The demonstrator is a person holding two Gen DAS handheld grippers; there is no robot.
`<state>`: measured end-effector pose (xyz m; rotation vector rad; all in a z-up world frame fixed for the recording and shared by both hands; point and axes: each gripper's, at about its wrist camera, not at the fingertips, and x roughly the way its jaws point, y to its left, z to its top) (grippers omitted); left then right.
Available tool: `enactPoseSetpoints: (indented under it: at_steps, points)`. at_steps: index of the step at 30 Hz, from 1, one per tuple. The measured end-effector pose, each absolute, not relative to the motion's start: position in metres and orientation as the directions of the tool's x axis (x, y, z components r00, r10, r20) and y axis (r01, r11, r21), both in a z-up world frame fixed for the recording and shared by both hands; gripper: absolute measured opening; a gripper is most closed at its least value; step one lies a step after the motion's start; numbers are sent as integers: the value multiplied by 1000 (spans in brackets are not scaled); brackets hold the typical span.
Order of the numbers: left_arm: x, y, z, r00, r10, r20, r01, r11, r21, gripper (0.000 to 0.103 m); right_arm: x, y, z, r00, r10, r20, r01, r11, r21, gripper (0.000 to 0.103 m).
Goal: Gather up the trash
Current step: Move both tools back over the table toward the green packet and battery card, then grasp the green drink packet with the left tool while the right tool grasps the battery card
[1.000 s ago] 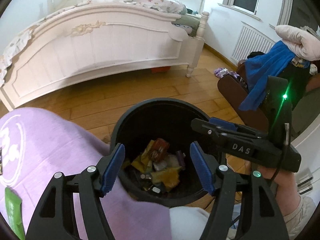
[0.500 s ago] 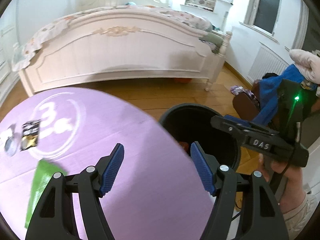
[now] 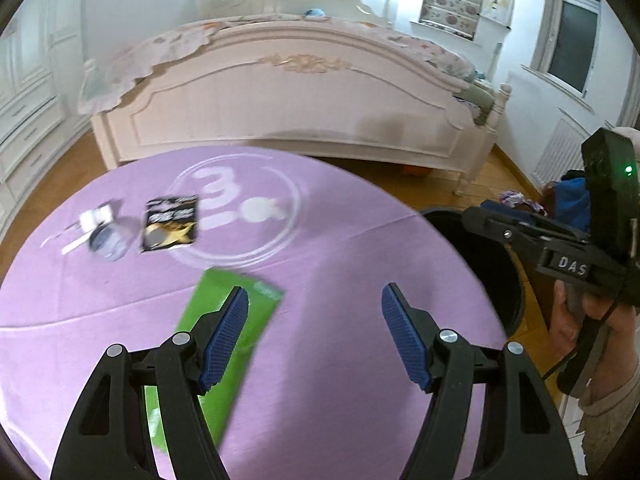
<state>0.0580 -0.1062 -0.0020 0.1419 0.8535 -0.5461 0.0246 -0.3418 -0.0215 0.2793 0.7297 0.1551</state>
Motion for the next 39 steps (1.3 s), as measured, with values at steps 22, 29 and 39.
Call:
enactPoseSetpoints:
  at_steps: [22,29,39]
  points:
    - [74,-40,-32,512,-332,-792,454,888,-79,69,102,-215,-4,635,332,-697,-388,918,84,83]
    - [79,-32,-40,493,-353,-795,443,889,-120,69,136,-152,-16,571,312,-760,-605,786,-132,85]
    - [73,-30,-43,537,-333,-775,450,890,-71,67,190,-121,-37,495,336,-802,-715,681,-157,85]
